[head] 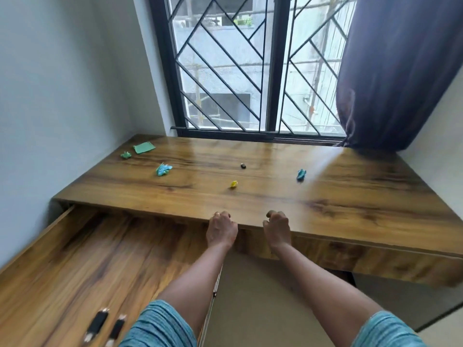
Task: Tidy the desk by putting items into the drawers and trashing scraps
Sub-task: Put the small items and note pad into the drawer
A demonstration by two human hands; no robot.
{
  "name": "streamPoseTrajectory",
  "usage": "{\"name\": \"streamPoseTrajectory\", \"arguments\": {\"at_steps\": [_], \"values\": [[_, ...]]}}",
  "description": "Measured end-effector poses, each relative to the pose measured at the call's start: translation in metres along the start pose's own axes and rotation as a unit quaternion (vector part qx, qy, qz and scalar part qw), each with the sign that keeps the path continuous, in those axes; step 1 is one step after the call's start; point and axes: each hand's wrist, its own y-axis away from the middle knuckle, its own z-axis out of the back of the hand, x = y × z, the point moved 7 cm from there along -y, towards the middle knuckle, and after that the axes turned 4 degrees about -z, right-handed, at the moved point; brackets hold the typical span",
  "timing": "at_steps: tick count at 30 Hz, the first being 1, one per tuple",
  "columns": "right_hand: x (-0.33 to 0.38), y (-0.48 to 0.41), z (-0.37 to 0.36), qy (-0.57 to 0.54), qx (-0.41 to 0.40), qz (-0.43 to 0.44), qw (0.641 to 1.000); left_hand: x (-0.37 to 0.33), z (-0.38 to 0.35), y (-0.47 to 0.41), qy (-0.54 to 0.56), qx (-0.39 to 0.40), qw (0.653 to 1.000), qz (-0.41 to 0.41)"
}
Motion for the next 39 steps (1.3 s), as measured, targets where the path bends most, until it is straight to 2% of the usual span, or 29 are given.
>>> {"name": "streamPoseTrajectory", "arguments": {"at_steps": [8, 15, 23, 30, 39], "values": [[0.017, -0.089, -0.016, 0.027, 0.029, 0.041, 0.998, -0.025, -0.013, -0.097, -0.013, -0.023, 1.000, 0.010], [0.050, -0.197, -0.050, 0.075, 0.107, 0.067, 0.989, -0.035, -0.028, -0.203, 0.001, 0.015, 0.999, 0.029], [0.093, -0.276, -0.099, 0.155, 0.147, 0.131, 0.968, -0.022, -0.051, -0.278, 0.018, 0.033, 0.998, 0.053], [0.103, -0.301, -0.138, 0.207, 0.179, 0.185, 0.944, -0.008, -0.061, -0.301, 0.039, 0.027, 0.997, 0.069], [0.074, -0.264, -0.109, 0.180, 0.155, 0.181, 0.954, -0.008, -0.052, -0.268, 0.024, 0.015, 0.998, 0.063]]}}
